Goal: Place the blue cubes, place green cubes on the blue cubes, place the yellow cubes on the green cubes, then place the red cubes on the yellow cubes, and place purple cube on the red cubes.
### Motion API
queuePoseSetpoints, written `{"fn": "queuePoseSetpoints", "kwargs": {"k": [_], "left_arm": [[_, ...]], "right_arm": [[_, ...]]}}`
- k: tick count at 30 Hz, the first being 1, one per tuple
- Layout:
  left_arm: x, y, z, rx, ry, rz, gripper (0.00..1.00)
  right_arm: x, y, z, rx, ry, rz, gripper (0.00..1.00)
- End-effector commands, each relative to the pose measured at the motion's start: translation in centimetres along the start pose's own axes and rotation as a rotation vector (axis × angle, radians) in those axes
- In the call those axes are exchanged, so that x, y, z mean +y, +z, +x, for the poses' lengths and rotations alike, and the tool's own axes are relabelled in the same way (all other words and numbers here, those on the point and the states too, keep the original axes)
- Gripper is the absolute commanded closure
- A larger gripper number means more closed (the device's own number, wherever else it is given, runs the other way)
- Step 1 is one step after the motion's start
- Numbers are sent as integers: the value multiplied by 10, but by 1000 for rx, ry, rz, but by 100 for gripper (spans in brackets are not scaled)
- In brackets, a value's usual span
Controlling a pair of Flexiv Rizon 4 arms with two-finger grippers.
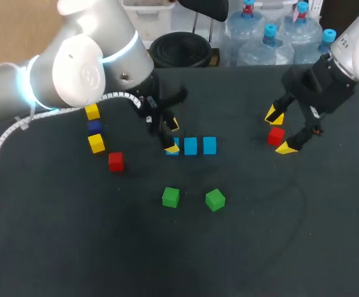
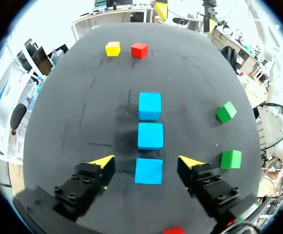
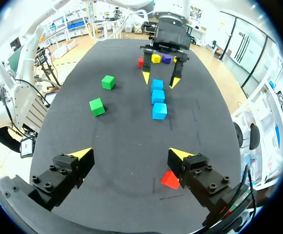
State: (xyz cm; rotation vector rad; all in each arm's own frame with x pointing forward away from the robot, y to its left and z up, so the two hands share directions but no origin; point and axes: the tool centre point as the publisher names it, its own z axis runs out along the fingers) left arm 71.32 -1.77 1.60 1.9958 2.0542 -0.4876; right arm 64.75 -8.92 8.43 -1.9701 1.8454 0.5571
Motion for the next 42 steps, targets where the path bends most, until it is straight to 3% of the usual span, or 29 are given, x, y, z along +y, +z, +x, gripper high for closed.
{"fn": "queuePoseSetpoints", "kwargs": {"k": [1,13,25,42], "left_arm": [[-14,-21,2,-4,-7,-22,0],[-30,-69,11,-65,-80,-61,0],[-47,-110,40,-229,-132,-124,0],[-69,-135,52,-339,-163,-157,0]], "right_arm": [[-1,1,0,-2,-1,-1,0],[-1,1,0,-2,-1,-1,0],[-1,1,0,-2,-1,-1,0],[-1,1,0,-2,-1,-1,0]]}}
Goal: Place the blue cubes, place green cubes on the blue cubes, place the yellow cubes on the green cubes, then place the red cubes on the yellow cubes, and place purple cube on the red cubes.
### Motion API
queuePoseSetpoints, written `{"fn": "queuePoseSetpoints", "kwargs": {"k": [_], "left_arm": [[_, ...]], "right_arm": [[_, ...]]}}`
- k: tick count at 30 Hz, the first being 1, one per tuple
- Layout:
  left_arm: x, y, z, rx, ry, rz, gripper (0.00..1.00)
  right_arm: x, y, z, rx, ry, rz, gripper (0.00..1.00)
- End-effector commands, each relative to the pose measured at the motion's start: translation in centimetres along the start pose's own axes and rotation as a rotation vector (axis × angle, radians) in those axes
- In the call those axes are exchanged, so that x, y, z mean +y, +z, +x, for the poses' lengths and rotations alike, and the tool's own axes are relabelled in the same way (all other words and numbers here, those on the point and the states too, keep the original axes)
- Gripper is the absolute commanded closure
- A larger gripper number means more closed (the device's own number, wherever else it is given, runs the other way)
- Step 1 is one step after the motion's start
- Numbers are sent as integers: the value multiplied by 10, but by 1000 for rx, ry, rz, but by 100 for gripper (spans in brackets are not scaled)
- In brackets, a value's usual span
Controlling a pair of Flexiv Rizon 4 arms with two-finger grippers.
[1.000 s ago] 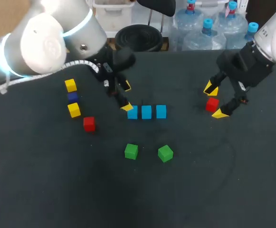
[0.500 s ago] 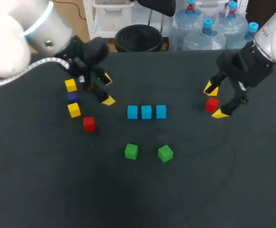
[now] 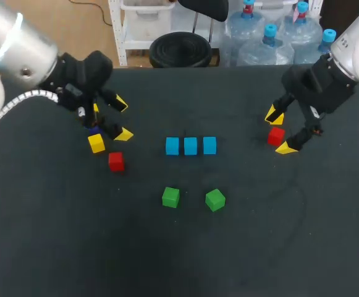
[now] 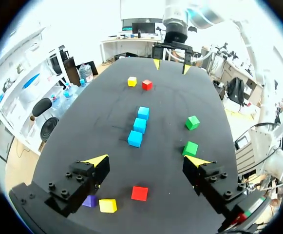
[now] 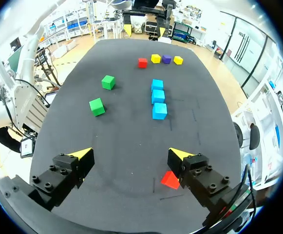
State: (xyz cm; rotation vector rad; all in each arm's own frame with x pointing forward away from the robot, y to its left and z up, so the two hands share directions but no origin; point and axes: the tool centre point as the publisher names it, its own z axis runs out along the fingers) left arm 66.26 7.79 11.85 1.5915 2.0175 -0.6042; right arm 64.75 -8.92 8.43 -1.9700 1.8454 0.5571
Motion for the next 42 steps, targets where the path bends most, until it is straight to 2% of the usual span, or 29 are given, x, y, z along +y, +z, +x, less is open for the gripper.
{"fn": "queuePoseSetpoints", "kwargs": {"k": [1,29,35,42], "left_arm": [[-15,-9,-1,-63,-2,1,0],[-15,-9,-1,-63,-2,1,0],[-15,-9,-1,-63,-2,1,0],[-15,-9,-1,-63,-2,1,0]], "right_arm": [[-1,1,0,-2,-1,-1,0],[-1,1,0,-2,-1,-1,0],[8,10,-10,40,-135,-40,0],[26,22,-20,3,-229,-106,0]]}}
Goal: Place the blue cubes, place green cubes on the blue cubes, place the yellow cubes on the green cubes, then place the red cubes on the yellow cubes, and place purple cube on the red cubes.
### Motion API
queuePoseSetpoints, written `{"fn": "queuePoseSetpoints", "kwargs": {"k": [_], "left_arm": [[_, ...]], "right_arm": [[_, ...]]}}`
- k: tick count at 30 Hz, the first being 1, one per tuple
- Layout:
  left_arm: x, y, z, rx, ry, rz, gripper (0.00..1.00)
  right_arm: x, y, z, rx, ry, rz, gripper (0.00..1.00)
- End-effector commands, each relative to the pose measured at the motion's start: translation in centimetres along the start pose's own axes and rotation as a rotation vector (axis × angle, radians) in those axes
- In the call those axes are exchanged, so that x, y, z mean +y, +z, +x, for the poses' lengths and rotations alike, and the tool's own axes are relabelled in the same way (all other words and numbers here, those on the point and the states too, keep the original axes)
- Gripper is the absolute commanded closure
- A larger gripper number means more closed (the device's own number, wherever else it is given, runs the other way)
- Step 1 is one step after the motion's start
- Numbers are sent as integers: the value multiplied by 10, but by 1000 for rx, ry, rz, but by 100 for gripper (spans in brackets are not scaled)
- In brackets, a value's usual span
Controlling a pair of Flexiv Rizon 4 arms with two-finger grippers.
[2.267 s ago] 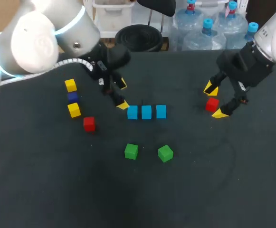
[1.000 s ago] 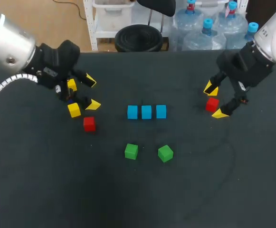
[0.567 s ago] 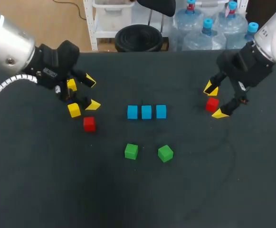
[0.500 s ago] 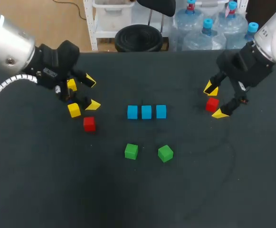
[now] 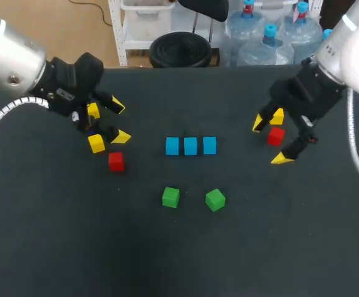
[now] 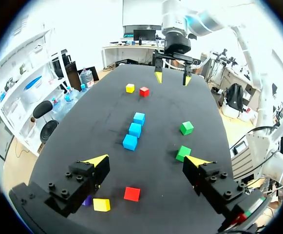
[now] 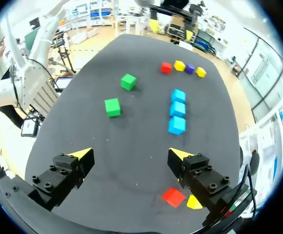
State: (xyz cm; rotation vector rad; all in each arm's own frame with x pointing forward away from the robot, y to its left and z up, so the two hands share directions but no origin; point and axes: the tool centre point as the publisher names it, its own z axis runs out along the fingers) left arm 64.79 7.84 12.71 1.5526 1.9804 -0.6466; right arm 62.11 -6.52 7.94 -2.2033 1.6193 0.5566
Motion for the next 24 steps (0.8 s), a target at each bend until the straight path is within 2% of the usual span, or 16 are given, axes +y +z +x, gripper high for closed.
{"fn": "queuePoseSetpoints", "kwargs": {"k": [1,9,17,24], "left_arm": [[0,-1,1,-6,3,-1,0],[0,-1,1,-6,3,-1,0],[0,-1,1,-6,3,-1,0],[0,-1,1,-6,3,-1,0]], "right_arm": [[3,6,-2,-33,-24,-27,0],[13,29,-12,-161,-61,-95,0],[18,55,-29,-181,-92,-141,0],[28,76,-48,-188,-103,-146,0]]}}
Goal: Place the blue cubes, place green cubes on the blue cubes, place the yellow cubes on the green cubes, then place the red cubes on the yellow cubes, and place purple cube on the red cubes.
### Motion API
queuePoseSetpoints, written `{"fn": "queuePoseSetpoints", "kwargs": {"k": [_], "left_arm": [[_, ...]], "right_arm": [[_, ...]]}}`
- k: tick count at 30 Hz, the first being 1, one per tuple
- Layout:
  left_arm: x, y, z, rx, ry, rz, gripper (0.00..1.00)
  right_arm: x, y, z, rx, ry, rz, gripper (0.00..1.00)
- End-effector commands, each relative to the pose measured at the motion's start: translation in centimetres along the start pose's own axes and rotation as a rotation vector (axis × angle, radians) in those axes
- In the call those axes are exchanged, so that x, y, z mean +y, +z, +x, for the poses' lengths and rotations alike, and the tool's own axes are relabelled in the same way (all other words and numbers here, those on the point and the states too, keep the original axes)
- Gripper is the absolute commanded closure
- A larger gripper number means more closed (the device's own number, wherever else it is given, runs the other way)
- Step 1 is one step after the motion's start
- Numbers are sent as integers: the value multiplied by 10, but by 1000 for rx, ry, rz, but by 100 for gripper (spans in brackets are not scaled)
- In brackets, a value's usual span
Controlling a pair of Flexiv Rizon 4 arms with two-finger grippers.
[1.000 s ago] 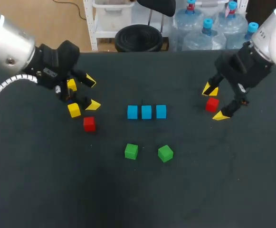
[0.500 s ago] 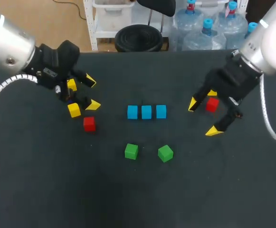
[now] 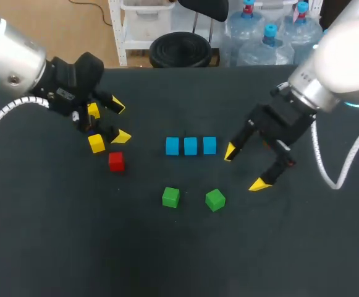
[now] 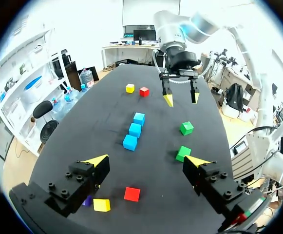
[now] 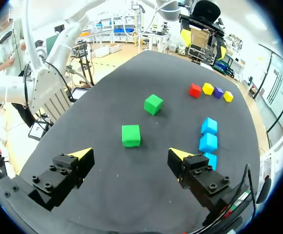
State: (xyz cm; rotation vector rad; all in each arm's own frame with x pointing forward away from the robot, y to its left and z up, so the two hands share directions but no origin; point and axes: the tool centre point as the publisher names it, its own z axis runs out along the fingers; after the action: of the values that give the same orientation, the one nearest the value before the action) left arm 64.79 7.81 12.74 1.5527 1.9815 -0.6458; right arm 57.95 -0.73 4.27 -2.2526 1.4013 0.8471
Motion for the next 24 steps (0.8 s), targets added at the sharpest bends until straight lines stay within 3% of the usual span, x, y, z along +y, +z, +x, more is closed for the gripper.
{"fn": "queuePoseSetpoints", "kwargs": {"k": [1,12,24], "left_arm": [[0,-1,2,-7,3,0,0],[0,-1,2,-7,3,0,0],[0,-1,2,-7,3,0,0]], "right_arm": [[1,14,-7,-7,3,4,0],[8,43,-13,-59,17,8,0],[4,56,-2,-65,45,26,0]]}}
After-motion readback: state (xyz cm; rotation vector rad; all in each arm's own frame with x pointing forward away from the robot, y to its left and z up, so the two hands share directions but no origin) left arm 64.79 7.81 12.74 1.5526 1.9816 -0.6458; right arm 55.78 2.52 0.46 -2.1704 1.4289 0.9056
